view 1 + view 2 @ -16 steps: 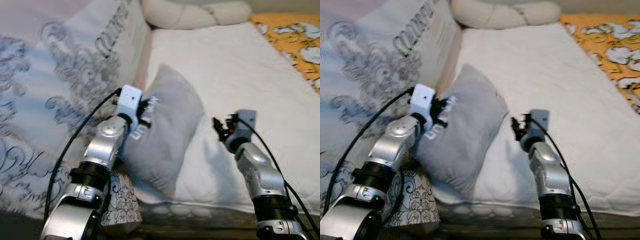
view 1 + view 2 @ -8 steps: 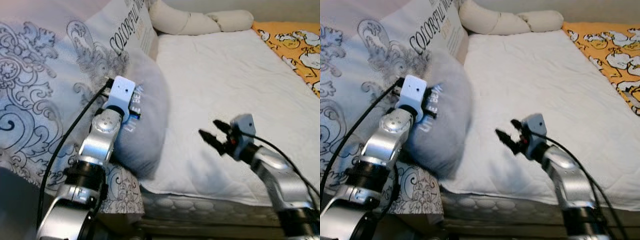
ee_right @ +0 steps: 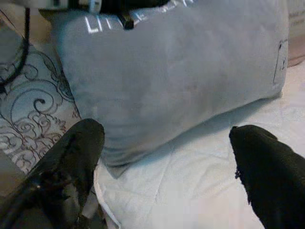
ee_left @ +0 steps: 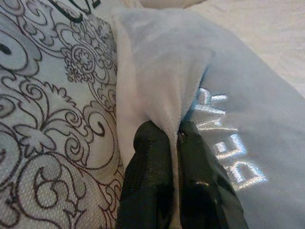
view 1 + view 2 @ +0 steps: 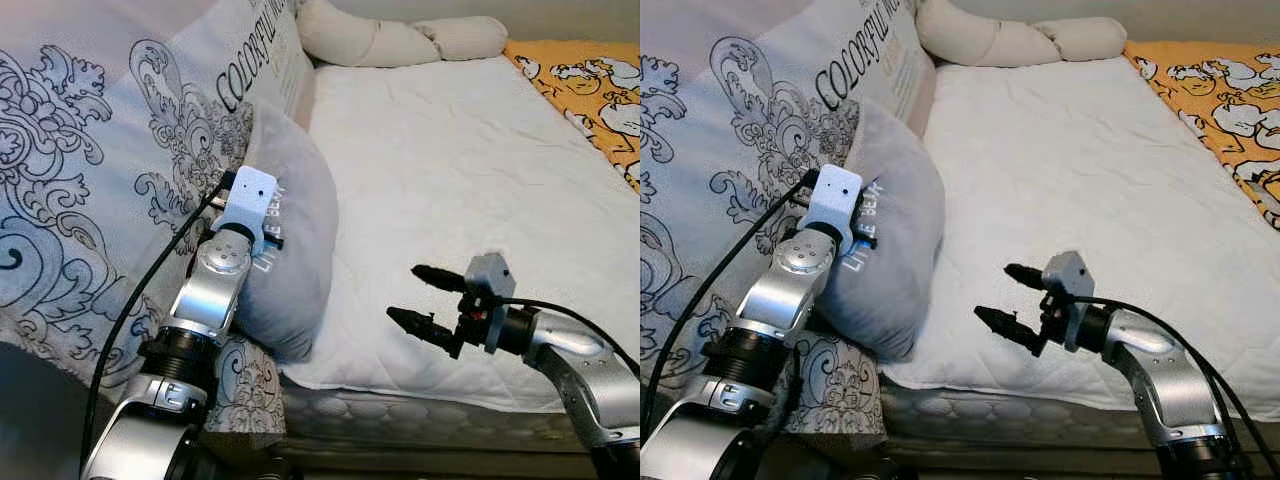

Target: Clean up the room

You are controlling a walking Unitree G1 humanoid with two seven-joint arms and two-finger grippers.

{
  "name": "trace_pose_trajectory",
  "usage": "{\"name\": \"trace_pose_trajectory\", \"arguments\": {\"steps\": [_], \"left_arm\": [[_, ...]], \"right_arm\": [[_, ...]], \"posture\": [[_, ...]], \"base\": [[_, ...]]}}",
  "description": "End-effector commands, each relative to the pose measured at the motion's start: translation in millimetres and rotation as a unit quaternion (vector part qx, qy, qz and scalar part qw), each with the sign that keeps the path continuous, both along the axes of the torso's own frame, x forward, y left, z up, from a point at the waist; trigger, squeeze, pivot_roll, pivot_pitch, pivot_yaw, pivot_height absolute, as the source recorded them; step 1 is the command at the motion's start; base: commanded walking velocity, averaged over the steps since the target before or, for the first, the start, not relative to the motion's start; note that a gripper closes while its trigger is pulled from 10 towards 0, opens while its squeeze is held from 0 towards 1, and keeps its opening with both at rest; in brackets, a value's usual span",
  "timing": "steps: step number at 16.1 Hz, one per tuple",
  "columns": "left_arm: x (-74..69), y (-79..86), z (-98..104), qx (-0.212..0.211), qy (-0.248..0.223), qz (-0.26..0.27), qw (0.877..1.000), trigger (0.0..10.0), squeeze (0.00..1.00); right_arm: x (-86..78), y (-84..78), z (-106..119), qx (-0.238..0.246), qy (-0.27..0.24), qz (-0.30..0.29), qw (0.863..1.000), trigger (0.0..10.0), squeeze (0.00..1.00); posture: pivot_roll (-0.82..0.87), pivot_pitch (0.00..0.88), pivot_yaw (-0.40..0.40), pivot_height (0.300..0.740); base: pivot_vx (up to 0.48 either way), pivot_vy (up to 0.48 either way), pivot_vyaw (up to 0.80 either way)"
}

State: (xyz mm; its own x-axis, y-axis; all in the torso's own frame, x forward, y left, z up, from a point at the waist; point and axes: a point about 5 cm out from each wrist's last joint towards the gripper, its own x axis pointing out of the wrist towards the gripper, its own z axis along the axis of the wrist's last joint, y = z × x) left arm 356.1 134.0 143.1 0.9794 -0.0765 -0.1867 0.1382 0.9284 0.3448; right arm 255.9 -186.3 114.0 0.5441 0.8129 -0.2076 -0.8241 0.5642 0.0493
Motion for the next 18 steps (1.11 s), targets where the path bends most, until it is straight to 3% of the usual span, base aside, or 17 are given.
{"name": "trace_pose_trajectory", "arguments": {"steps": [1, 2, 4, 6, 7, 9, 10, 12, 14, 15, 16, 17, 18], "left_arm": [[2.5, 12.7, -0.2, -0.001, 0.012, 0.015, 1.0, 10.0, 1.0], [2.8, 15.0, 3.0, 0.01, 0.001, 0.015, 1.0, 10.0, 1.0], [1.9, 10.2, 16.2, -0.014, -0.022, -0.045, 0.999, 10.0, 1.0], [-0.1, 8.3, 42.3, -0.011, -0.075, -0.099, 0.992, 10.0, 1.0], [-0.8, 9.2, 47.0, -0.018, -0.083, -0.106, 0.991, 10.0, 1.0], [-11.9, 6.6, 56.4, -0.038, -0.085, -0.186, 0.978, 10.0, 1.0], [-14.6, 5.7, 57.8, -0.046, -0.085, -0.199, 0.975, 10.0, 1.0], [-26.5, 6.6, 66.7, -0.116, -0.097, -0.173, 0.973, 10.0, 1.0], [-40.0, 5.5, 69.1, -0.109, -0.145, -0.16, 0.97, 10.0, 1.0], [-50.3, 3.6, 61.0, -0.096, -0.138, -0.167, 0.972, 10.0, 1.0], [-57.2, 3.4, 55.2, -0.1, -0.131, -0.161, 0.973, 10.0, 1.0], [-63.6, 5.7, 50.1, -0.121, -0.126, -0.142, 0.974, 10.0, 1.0], [-70.0, 12.4, 42.7, -0.147, -0.122, -0.103, 0.976, 10.0, 1.0]], "right_arm": [[-1.1, -2.3, 6.0, 0.011, -0.003, 0.004, 1.0, 10.0, 1.0], [-1.5, -3.1, 7.0, 0.015, -0.005, 0.002, 1.0, 10.0, 1.0], [-1.7, -5.8, 9.5, 0.026, -0.003, -0.007, 1.0, 10.0, 1.0], [-0.5, -10.7, 11.5, 0.037, 0.01, -0.022, 0.999, 10.0, 1.0], [0.0, -10.5, 13.0, 0.042, 0.007, -0.025, 0.999, 10.0, 1.0], [0.7, -7.9, 19.3, 0.048, -0.02, -0.036, 0.998, 10.0, 1.0], [0.7, -7.7, 20.4, 0.049, -0.025, -0.041, 0.998, 10.0, 1.0], [4.3, -6.0, 29.3, 0.077, -0.059, -0.097, 0.991, 10.0, 1.0], [13.2, -3.2, 32.5, 0.096, -0.079, -0.158, 0.98, 10.0, 1.0], [19.8, 1.0, 32.8, 0.122, -0.069, -0.207, 0.968, 10.0, 1.0], [21.8, 5.5, 31.8, 0.133, -0.057, -0.22, 0.965, 10.0, 1.0], [22.1, 8.9, 32.2, 0.12, -0.072, -0.226, 0.964, 10.0, 1.0], [26.4, 6.5, 31.6, 0.117, -0.077, -0.264, 0.954, 10.0, 1.0]], "posture": [[-0.01, 0.0, 0.094, 0.74], [-0.01, 0.0, 0.097, 0.74], [-0.01, 0.0, 0.098, 0.74], [-0.01, 0.0, 0.1, 0.74], [-0.01, 0.0, 0.101, 0.74], [-0.04, 0.0, 0.121, 0.74], [-0.04, 0.0, 0.123, 0.74], [-0.06, 0.0, 0.129, 0.74], [-0.03, 0.0, 0.102, 0.74], [-0.01, 0.0, 0.081, 0.74], [-0.01, 0.0, 0.073, 0.74], [-0.01, 0.0, 0.062, 0.74], [0.0, 0.0, 0.043, 0.74]], "base": [[0.0, 0.0, 0.0], [0.0, 0.0, 0.0], [0.0, 0.0, 0.0], [0.0, 0.0, 0.0], [0.0, 0.0, 0.0], [0.0, 0.0, 0.0], [0.0, 0.0, 0.0], [0.0, 0.0, 0.0], [0.0, 0.0, 0.0], [0.0, 0.0, 0.0], [0.0, 0.0, 0.0], [0.0, 0.0, 0.0], [0.0, 0.0, 0.0]]}}
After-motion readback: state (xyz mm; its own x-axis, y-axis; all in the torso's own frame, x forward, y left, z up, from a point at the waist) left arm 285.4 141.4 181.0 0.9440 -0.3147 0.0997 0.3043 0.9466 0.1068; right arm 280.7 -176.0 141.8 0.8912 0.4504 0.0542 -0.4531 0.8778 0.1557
